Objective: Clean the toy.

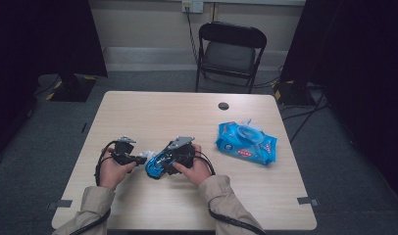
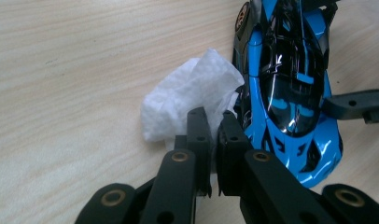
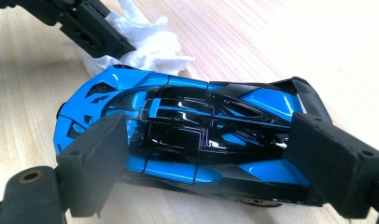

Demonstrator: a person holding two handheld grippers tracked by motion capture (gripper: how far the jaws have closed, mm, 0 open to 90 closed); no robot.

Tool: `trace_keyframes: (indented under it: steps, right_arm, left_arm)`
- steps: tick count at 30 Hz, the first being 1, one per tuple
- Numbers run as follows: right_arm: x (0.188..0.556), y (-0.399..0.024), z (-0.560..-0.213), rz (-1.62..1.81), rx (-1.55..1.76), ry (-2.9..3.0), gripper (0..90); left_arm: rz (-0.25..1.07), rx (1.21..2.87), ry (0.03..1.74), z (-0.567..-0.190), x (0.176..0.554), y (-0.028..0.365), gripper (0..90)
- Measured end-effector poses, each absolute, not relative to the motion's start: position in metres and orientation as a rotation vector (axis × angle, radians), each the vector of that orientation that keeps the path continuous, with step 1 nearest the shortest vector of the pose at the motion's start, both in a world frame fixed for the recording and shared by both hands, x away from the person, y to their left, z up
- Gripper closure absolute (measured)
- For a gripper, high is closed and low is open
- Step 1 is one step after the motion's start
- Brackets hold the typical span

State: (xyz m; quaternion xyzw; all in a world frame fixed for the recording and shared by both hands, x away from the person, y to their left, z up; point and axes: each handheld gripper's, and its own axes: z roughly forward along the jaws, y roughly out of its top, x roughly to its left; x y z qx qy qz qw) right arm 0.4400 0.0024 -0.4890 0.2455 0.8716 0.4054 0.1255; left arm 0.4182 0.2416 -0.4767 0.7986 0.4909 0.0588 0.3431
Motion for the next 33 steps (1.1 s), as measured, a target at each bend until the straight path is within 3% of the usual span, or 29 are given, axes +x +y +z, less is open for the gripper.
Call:
trace_keyframes:
  steps: [22, 33]
  right_arm:
    - [0.440, 0.003, -0.489, 1.180, 0.717, 2.537, 12.2]
    - [0.440, 0.002, -0.490, 1.188, 0.712, 2.532, 12.2]
  left_arm:
    - [0.142, 2.114, 1.243, -0.472, 0.388, 0.256, 86.1]
    - [0.239, 2.045, 1.242, -0.447, 0.413, 0.251, 86.0]
